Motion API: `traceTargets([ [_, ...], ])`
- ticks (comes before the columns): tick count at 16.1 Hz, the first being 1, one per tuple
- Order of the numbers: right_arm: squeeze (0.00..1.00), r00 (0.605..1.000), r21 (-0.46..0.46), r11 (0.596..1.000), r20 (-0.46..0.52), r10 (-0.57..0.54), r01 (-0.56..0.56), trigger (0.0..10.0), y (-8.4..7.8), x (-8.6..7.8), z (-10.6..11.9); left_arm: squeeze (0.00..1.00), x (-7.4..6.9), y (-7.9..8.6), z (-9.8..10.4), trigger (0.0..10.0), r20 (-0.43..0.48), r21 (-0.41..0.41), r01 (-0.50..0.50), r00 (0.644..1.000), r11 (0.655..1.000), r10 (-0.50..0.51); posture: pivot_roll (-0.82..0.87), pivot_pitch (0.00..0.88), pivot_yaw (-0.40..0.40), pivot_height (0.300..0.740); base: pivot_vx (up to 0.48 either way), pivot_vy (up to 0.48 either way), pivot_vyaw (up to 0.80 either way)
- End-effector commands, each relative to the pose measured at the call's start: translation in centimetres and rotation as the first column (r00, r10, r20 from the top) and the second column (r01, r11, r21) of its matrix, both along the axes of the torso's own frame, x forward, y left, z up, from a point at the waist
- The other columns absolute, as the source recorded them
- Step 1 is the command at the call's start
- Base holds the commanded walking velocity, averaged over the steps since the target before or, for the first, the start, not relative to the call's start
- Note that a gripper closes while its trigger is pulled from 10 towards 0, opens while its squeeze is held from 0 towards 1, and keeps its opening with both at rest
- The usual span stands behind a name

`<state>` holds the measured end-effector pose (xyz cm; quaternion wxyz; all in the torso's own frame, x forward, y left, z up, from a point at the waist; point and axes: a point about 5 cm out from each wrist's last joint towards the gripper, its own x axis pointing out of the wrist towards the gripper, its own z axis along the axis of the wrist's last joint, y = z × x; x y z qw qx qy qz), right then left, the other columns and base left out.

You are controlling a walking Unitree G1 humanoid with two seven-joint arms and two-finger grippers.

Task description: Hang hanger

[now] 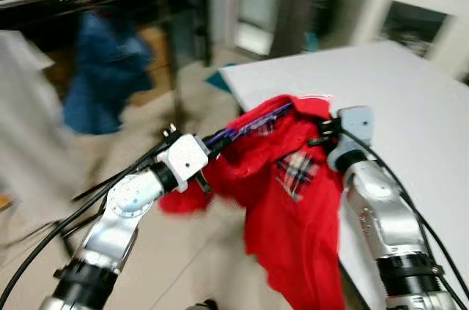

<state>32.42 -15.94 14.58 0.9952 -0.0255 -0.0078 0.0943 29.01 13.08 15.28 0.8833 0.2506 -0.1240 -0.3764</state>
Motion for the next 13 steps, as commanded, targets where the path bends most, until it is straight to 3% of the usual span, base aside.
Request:
traceTargets([
  [1, 0.00, 1.000, -0.003, 1.000, 0.014, 0.017, -0.017, 4.5, 0.2, 0.2, 0.3, 0.00, -0.2, -0.3, 0.7, 10.0, 0.029, 0.022, 0.021, 0.999, 1.000, -0.021, 0.15, 0.062, -0.021, 0.740, 0.000, 0.000, 0.80],
  [2, 0.00, 0.999, -0.010, 0.999, 0.017, 0.043, -0.042, 4.0, 0.7, 0.3, 0.4, 0.00, -0.5, -0.2, 0.8, 10.0, 0.025, 0.023, 0.013, 1.000, 1.000, -0.014, 0.16, 0.064, -0.025, 0.740, 0.000, 0.000, 0.80],
  [3, 0.00, 0.998, -0.008, 0.998, 0.013, 0.056, -0.055, 1.4, 0.9, 0.2, 0.2, 0.00, -0.6, -0.2, 0.8, 10.0, 0.024, 0.023, 0.010, 1.000, 1.000, -0.010, 0.16, 0.065, -0.029, 0.740, 0.000, 0.000, 0.80],
  [4, 0.00, 0.997, -0.006, 0.997, 0.007, 0.080, -0.080, 0.0, 1.4, 0.0, 0.0, 0.00, -0.8, -0.2, 0.8, 10.0, 0.020, 0.024, 0.003, 1.000, 1.000, -0.004, 0.17, 0.066, -0.035, 0.740, 0.000, 0.000, 0.80],
  [8, 0.00, 0.995, 0.040, 0.995, -0.014, 0.097, -0.097, 0.0, 2.0, -0.3, -0.7, 0.00, -1.3, -0.2, 0.5, 10.0, -0.004, 0.024, -0.015, 1.000, 1.000, 0.015, 0.18, 0.071, -0.051, 0.740, 0.000, 0.000, 0.00],
  [12, 0.00, 0.996, 0.018, 0.996, -0.018, 0.090, -0.089, 0.0, 1.8, 0.0, -0.7, 0.00, -2.1, -0.2, -1.0, 10.0, -0.080, 0.077, 0.009, 0.997, 0.997, -0.003, 0.19, 0.072, -0.057, 0.740, 0.000, 0.000, 0.00],
  [13, 0.00, 0.997, -0.026, 0.997, -0.015, 0.077, -0.078, 0.0, 1.5, 0.3, -0.8, 0.00, -2.2, -0.3, -1.2, 10.0, -0.093, 0.068, 0.012, 0.996, 0.998, -0.006, 0.18, 0.073, -0.059, 0.740, 0.000, 0.000, 0.00],
])
